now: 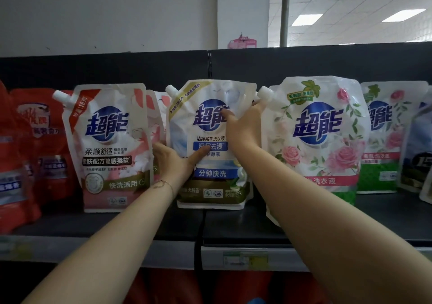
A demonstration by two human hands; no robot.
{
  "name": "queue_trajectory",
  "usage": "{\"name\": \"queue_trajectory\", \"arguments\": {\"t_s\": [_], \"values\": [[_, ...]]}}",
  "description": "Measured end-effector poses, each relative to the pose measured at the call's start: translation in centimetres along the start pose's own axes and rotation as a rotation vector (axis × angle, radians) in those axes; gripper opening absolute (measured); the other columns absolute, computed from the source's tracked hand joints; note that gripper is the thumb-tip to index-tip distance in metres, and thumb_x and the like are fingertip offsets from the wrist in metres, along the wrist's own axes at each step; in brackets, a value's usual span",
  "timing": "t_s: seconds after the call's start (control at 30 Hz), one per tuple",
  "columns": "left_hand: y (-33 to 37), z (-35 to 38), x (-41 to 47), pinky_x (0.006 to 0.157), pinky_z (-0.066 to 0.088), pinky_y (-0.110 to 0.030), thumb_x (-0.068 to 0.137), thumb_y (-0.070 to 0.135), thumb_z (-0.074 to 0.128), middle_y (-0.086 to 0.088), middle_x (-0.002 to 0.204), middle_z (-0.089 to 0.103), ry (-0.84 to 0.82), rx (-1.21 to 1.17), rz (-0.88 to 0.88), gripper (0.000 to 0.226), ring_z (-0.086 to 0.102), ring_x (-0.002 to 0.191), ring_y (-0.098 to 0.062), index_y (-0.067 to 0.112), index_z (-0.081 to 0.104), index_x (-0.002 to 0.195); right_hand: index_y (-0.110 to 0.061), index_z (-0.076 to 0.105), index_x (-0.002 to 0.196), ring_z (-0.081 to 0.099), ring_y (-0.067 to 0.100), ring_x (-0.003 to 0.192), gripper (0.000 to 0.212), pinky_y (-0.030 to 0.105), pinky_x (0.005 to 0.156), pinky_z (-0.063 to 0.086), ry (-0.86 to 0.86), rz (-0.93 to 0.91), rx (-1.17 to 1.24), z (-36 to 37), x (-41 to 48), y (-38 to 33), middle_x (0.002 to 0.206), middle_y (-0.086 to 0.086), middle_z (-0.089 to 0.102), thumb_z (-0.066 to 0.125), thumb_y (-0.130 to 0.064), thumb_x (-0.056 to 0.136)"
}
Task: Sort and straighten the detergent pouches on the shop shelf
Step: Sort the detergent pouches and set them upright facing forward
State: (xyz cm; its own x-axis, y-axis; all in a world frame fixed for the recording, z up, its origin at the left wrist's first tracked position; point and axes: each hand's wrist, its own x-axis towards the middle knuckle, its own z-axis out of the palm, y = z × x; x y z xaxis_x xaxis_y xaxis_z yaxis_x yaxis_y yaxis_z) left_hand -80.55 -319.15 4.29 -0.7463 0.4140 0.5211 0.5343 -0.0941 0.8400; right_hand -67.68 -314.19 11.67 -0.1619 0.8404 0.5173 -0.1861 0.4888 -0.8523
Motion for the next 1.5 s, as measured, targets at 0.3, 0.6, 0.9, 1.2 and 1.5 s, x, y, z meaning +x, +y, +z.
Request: {"name": "queue_trajectory", "arguments": {"t_s": [0.3, 0.6, 0.9, 1.2, 1.5], "values": [[-0.7, -2.3, -1.2, 0.119, 0.015, -0.047, 0.042, 0.055, 0.087, -0.005, 0.158, -0.009, -0.298, 0.335, 0.359, 0.155, 0.001, 0.146, -0.025, 0.026, -0.023, 0.147, -0.011, -0.021, 0.149, -0.025, 0.027, 0.143, 0.085, 0.040, 0.115, -0.006, -0.048, -0.414, -0.811, 0.5, -2.7, 3.1, 0.154, 0.011, -0.031, 0.042, -0.035, 0.098], [-1.8, -0.8, -1.4, 0.118, -0.003, -0.051, 0.061, 0.047, 0.084, -0.008, 0.143, -0.049, -0.374, 0.538, 0.414, 0.144, -0.035, 0.138, -0.030, 0.033, -0.043, 0.128, -0.023, -0.027, 0.147, -0.041, 0.023, 0.135, 0.076, 0.046, 0.112, -0.019, -0.331, -0.641, -1.135, 0.6, -2.3, 6.4, 0.152, 0.007, -0.037, 0.017, -0.061, 0.097], [-1.4, 0.9, -3.0, 0.117, 0.013, -0.051, 0.064, 0.046, 0.082, -0.013, 0.154, -0.029, -0.357, 0.477, 0.257, 0.138, -0.013, 0.146, -0.033, 0.034, -0.038, 0.132, -0.034, -0.033, 0.142, -0.043, 0.022, 0.134, 0.080, 0.045, 0.111, -0.018, -0.491, -0.617, -1.166, -0.2, 0.5, 6.8, 0.149, 0.004, -0.043, 0.020, -0.068, 0.093], [0.1, -3.6, -4.9, 0.111, 0.035, -0.047, 0.076, 0.033, 0.077, -0.009, 0.159, 0.004, -0.340, 0.606, 0.284, 0.123, 0.026, 0.141, -0.032, 0.039, -0.026, 0.143, -0.022, 0.005, 0.152, -0.013, 0.031, 0.146, 0.073, 0.049, 0.117, 0.005, -0.434, -0.703, -1.178, -0.6, -3.2, 4.0, 0.160, 0.010, -0.011, 0.043, -0.047, 0.095], [-0.6, -13.2, -6.7, 0.086, 0.049, -0.042, 0.080, 0.028, 0.067, -0.005, 0.124, 0.049, -0.115, 0.739, 0.222, 0.049, 0.053, 0.110, -0.028, 0.019, 0.043, 0.122, -0.008, 0.054, 0.117, 0.049, 0.035, 0.112, 0.037, 0.046, 0.089, 0.041, -0.567, -0.905, -1.000, 3.0, -9.4, 3.0, 0.122, 0.012, 0.051, 0.055, -0.028, 0.086]]}}
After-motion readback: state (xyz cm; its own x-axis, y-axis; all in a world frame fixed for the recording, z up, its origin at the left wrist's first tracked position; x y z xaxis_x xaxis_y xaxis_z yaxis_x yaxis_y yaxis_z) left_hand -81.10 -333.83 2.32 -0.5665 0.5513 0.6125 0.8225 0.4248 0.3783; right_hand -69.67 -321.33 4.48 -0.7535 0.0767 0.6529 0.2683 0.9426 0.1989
